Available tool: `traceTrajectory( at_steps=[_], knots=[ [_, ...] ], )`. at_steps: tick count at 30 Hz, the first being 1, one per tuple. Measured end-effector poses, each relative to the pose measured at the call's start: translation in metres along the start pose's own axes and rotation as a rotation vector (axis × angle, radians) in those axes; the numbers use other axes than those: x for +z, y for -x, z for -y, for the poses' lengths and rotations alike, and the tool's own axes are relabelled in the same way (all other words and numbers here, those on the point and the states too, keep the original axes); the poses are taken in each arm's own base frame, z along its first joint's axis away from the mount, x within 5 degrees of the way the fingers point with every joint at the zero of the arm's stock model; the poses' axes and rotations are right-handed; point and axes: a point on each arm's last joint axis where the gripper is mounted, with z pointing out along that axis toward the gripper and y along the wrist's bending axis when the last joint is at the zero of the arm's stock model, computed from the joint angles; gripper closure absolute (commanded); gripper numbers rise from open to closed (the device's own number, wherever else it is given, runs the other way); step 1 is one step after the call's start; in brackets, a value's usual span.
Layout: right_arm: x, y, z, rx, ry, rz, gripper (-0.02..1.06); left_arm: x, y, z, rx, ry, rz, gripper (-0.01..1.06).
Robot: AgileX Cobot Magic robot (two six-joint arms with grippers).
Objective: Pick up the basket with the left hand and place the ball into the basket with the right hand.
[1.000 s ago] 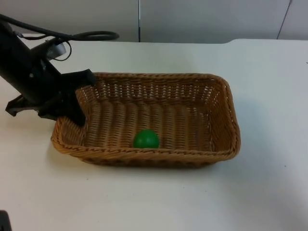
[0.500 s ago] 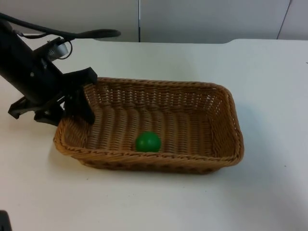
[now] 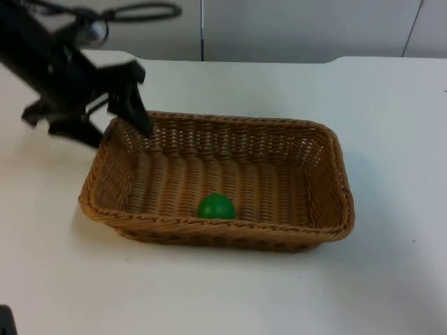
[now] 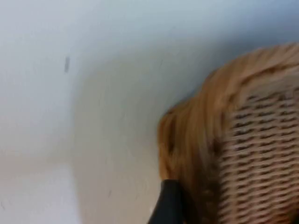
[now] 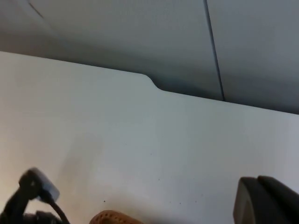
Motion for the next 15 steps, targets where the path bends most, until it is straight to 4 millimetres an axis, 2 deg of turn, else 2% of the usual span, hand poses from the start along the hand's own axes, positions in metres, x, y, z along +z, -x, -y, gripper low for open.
traceTrajectory(
  at_steps=[1,3,5,6,7,9,10,14,15],
  knots=[
    [0.000,0.000,0.000,0.000,0.000,0.000,1.05,0.000,0.000,0.000,0.000,0.000,0.000,0.37],
    [0.000,0.000,0.000,0.000,0.000,0.000,1.05,-0.018,0.013,0.008,0.034,0.023,0.038,0.41],
    [0.000,0.000,0.000,-0.002,-0.002,0.000,1.05,-0.041,0.025,0.019,0.078,0.051,0.085,0.62],
    [0.000,0.000,0.000,-0.002,-0.002,0.000,1.05,-0.041,0.025,0.019,0.078,0.051,0.085,0.73],
    [0.000,0.000,0.000,-0.002,-0.002,0.000,1.05,-0.054,0.030,0.025,0.110,0.066,0.113,0.73],
    [0.000,0.000,0.000,-0.002,-0.002,0.000,1.05,-0.085,0.039,0.040,0.166,0.098,0.187,0.97],
    [0.000,0.000,0.000,-0.002,-0.002,0.000,1.05,-0.085,0.039,0.040,0.166,0.098,0.187,1.05],
    [-0.004,0.001,0.005,-0.028,-0.067,0.012,1.05,-0.131,0.042,0.057,0.225,0.183,0.285,1.05],
    [-0.004,0.001,0.005,-0.028,-0.067,0.012,1.05,-0.131,0.042,0.057,0.225,0.183,0.285,1.05]
  ],
)
